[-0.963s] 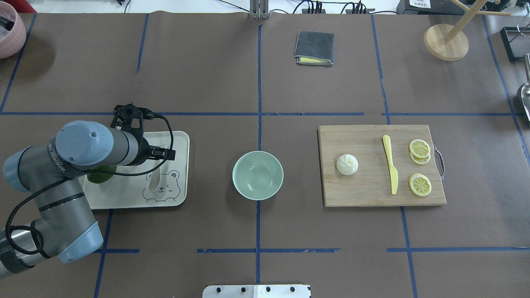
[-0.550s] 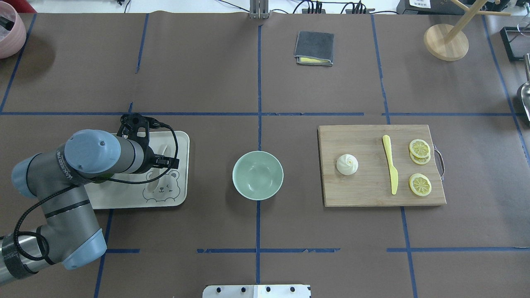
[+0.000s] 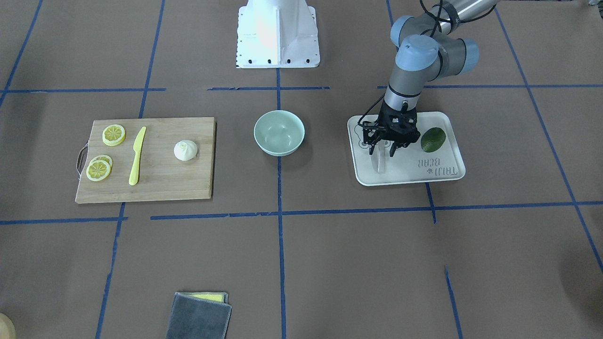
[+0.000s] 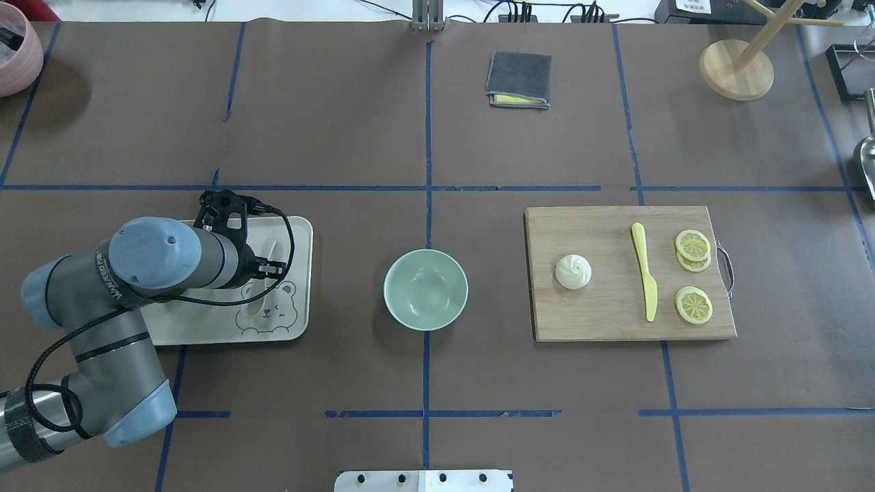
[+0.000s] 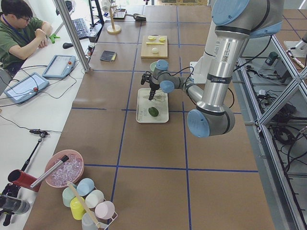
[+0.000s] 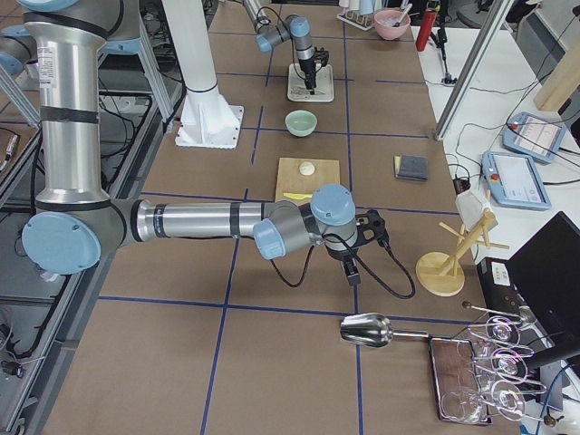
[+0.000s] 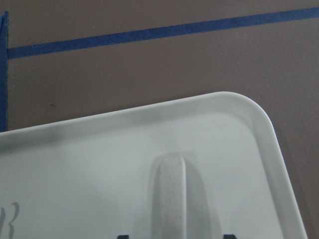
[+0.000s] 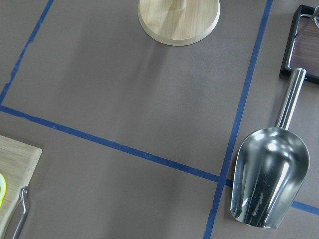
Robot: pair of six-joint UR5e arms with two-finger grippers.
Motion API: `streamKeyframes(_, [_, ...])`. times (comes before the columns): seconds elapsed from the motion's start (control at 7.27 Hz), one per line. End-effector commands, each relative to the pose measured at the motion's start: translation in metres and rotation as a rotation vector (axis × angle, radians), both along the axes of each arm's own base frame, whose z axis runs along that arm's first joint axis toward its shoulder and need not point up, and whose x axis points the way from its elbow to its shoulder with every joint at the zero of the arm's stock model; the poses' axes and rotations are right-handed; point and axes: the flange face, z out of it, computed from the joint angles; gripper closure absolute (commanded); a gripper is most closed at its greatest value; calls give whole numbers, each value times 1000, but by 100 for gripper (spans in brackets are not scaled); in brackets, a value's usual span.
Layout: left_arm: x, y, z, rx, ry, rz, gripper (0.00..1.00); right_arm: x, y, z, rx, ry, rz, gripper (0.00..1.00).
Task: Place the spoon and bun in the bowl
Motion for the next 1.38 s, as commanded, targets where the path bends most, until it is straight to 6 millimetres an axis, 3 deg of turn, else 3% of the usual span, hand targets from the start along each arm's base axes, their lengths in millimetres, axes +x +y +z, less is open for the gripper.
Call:
streamKeyframes(0.0, [-1, 0, -1, 4, 0, -2, 100, 0, 0, 1, -2, 0, 0, 0])
streamKeyframes(0.28, [-6, 0, -13, 11, 21, -10, 100, 0, 0, 2, -4, 0, 0, 0])
streamKeyframes(0.41, [-11, 4, -29, -16, 64, -45, 100, 0, 0, 1, -2, 0, 0, 0])
streamKeyframes(0.55, [-4, 0, -49, -103, 117, -126, 100, 0, 0, 1, -2, 0, 0, 0])
streamKeyframes(0.69, [7, -7, -77, -150, 103, -159, 100, 0, 0, 1, -2, 1, 1, 0])
streamKeyframes(0.83, [30, -14, -129, -259, 58, -227, 100, 0, 0, 1, -2, 0, 0, 0])
streamKeyframes(0.96, [38, -17, -175, -311, 63, -272, 100, 0, 0, -1, 1, 0, 0, 0])
streamKeyframes(1.1, [56, -8, -211, -367, 94, -300, 100, 0, 0, -1, 1, 0, 0, 0])
streamKeyframes(1.24, [91, -6, -232, -420, 88, -325, 100, 0, 0, -1, 1, -1, 1, 0])
